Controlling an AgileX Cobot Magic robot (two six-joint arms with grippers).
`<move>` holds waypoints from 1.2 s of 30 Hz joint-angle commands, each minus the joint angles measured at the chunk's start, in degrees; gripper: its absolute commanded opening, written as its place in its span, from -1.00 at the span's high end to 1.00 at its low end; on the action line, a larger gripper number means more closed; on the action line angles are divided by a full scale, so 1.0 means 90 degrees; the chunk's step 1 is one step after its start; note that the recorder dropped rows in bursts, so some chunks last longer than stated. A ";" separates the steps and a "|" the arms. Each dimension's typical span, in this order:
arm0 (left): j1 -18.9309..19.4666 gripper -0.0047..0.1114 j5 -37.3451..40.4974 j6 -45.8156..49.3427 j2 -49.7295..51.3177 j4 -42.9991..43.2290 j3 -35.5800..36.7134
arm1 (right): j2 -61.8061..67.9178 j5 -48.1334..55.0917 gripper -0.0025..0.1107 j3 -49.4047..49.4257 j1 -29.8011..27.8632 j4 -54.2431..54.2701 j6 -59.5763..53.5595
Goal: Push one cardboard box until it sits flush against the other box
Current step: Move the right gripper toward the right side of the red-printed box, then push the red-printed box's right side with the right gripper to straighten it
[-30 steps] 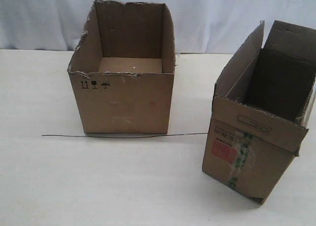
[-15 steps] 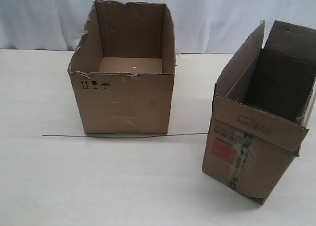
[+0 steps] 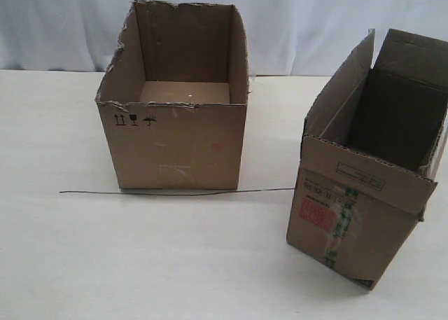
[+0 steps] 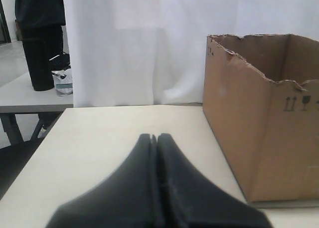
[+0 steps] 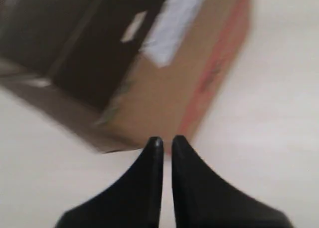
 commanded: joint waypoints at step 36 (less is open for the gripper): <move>-0.0015 0.92 -0.0029 -0.0013 -0.0016 0.0008 0.0023 | 0.2175 -0.3205 0.86 0.2662 0.0028 0.1967 -0.1599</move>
